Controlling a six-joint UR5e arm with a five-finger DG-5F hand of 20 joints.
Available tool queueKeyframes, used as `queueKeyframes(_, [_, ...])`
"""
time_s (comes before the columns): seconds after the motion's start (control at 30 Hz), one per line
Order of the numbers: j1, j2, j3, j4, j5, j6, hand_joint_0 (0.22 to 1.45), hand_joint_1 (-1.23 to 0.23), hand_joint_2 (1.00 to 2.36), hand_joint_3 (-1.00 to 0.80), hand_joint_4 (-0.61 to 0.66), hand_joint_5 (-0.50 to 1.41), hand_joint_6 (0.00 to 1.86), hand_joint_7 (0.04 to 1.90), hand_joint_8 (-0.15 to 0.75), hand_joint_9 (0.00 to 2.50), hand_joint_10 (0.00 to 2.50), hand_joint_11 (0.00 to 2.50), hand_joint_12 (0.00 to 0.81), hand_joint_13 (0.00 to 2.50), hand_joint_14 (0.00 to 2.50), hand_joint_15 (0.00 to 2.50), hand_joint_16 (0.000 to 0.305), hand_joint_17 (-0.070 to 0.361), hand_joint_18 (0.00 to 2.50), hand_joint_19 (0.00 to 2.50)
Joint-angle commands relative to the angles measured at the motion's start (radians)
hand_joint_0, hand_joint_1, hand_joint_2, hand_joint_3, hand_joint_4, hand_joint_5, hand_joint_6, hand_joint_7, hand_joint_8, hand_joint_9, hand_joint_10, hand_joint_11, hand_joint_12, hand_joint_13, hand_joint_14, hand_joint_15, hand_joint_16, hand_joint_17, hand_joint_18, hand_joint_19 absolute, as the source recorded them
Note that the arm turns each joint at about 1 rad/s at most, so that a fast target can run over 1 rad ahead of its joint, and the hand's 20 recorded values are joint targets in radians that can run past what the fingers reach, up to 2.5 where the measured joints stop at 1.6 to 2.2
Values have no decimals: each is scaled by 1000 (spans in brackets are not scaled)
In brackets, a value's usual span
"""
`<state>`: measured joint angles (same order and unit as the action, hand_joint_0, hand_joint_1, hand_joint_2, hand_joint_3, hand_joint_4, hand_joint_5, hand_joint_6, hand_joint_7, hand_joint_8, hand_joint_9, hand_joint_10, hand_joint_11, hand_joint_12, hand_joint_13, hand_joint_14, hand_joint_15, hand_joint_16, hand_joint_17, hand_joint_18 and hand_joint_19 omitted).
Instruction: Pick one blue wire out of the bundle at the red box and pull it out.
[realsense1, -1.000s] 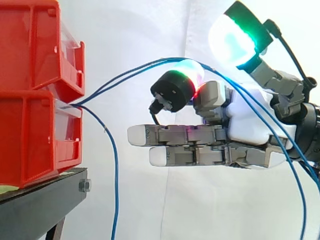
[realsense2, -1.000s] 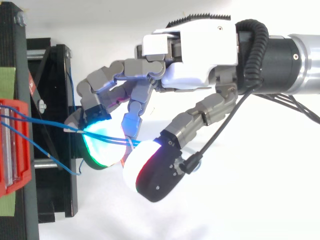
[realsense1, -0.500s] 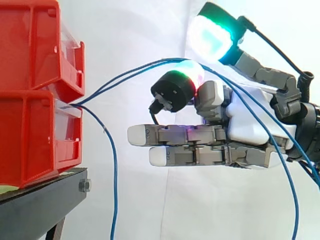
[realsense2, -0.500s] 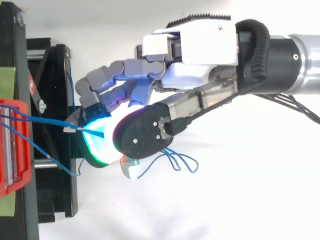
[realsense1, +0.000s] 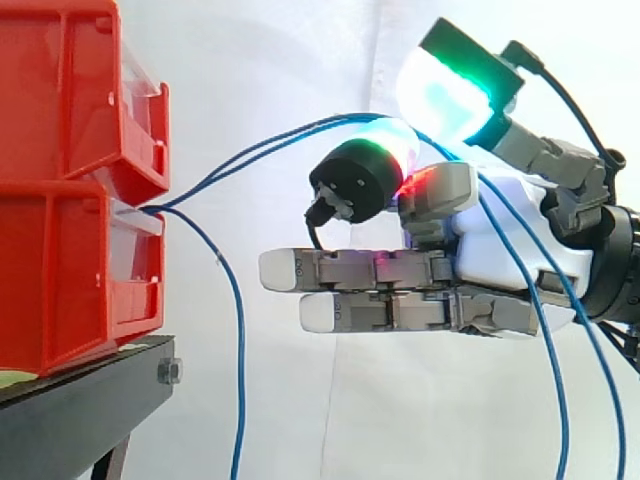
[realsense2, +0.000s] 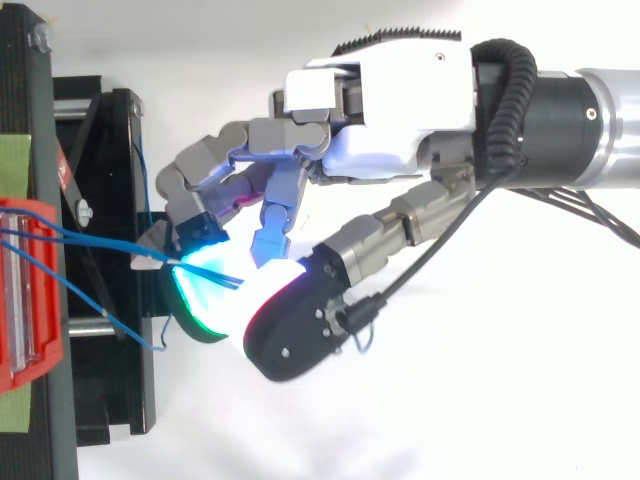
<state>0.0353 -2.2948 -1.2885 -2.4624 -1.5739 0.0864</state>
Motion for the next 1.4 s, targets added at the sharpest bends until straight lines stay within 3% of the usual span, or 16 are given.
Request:
queueKeyframes(0.0, [0, 0, 0, -1, 0, 1, 598, -912, 1013, -355, 182, -42, 750, 1417, 230, 1180, 31, 816, 369, 439, 12, 272, 52, 118, 302, 376])
queueKeyframes(0.23, [0, 0, 2, -1, -2, 1, 605, -943, 1000, -500, 216, -41, 743, 1399, 223, 1174, 31, 803, 366, 435, 11, 254, 52, 118, 314, 359])
queueKeyframes(0.37, [0, 0, 0, 0, -2, 1, 498, -601, 1000, -500, 182, 1, 616, 1527, 210, 1200, 24, 652, 387, 435, 10, 231, 57, 129, 316, 408])
queueKeyframes(0.53, [0, 0, 2, 0, -2, 0, 567, -274, 1003, -463, 193, 22, 500, 1622, 180, 1161, 20, 435, 360, 401, 8, 203, 54, 121, 276, 437])
queueKeyframes(0.67, [0, 1, 0, 0, -2, 1, 578, -408, 1020, -244, 206, 22, 502, 1578, 195, 1158, 17, 423, 361, 408, 8, 202, 53, 119, 290, 440])
queueKeyframes(0.73, [0, 0, 0, -1, -2, 1, 569, -504, 1023, -182, 195, 25, 500, 1672, 206, 1197, 22, 500, 361, 432, 9, 224, 52, 118, 304, 438])
queueKeyframes(0.77, [0, 0, 0, -1, -2, 1, 569, -606, 1022, -161, 187, 12, 570, 1598, 221, 1195, 22, 549, 363, 434, 10, 233, 52, 118, 309, 435])
queueKeyframes(0.83, [0, 1, 0, -1, -2, 0, 570, -653, 1021, -148, 174, 5, 601, 1586, 241, 1194, 25, 598, 380, 444, 10, 238, 55, 124, 335, 425])
queueKeyframes(1.1, [0, 0, 0, 0, 2, 0, 561, -789, 1020, -208, 152, -20, 685, 1469, 242, 1171, 26, 681, 371, 433, 11, 252, 53, 119, 323, 415])
queueKeyframes(1.37, [0, 0, 0, 0, -2, 1, 596, -897, 1012, -362, 211, -24, 682, 1435, 217, 1143, 28, 675, 364, 416, 10, 231, 52, 117, 313, 380])
